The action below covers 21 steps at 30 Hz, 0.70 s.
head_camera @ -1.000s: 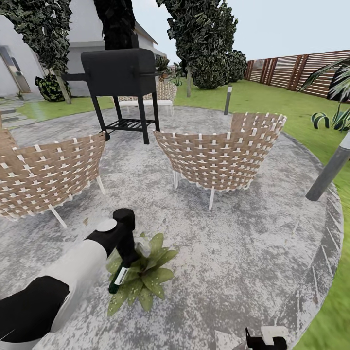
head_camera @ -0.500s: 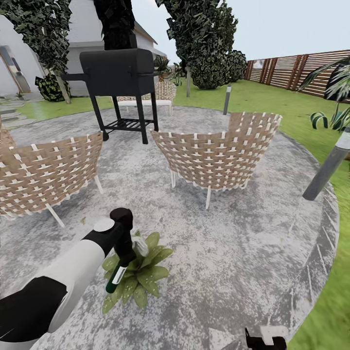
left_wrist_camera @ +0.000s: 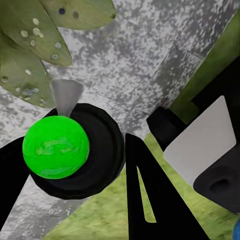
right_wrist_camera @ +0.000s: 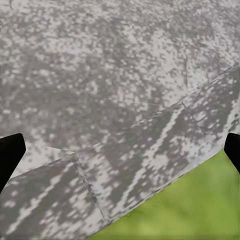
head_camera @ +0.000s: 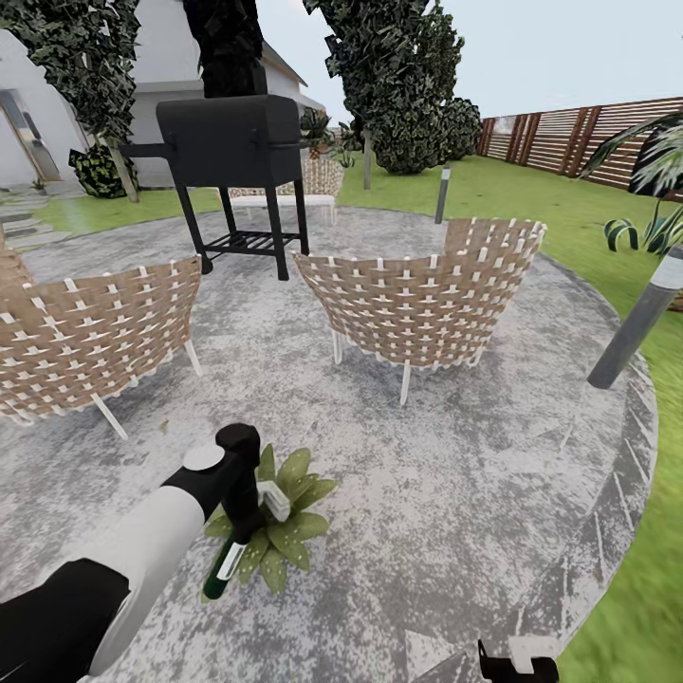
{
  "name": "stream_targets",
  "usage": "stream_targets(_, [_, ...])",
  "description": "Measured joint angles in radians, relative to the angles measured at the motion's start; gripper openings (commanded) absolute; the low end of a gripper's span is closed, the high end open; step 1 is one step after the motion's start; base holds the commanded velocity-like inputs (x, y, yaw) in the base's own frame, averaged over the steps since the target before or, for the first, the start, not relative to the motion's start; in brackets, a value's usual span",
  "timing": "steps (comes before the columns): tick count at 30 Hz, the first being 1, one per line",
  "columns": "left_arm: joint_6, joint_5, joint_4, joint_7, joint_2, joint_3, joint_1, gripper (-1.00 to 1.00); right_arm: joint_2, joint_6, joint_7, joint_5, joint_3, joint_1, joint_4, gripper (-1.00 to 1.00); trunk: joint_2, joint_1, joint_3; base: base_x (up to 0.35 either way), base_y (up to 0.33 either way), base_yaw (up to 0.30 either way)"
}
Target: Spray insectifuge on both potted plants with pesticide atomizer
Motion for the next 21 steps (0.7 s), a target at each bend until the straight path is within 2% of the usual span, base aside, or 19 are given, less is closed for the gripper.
stream_targets(7, [0.002, 0.0, -0.004, 0.0, -0.002, 0.005, 0.001, -1.0, 0.0, 0.0, 0.0, 0.0, 0.0, 0.0, 0.0, 1.0, 0.0, 0.0, 0.0, -0.069, -0.051, 0.0])
stream_targets(13, [0.002, 0.0, -0.004, 0.0, 0.005, 0.007, 0.001, -1.0, 0.0, 0.001, 0.0, 0.0, 0.0, 0.0, 0.0, 1.0, 0.0, 0.001, 0.0, -0.32, 0.025, 0.0])
stream_targets(21, [0.002, -0.001, -0.004, 0.0, 0.01, 0.007, 0.001, -1.0, 0.0, 0.001, 0.0, 0.0, 0.0, 0.0, 0.0, 1.0, 0.0, 0.001, 0.0, -0.317, 0.184, 0.0])
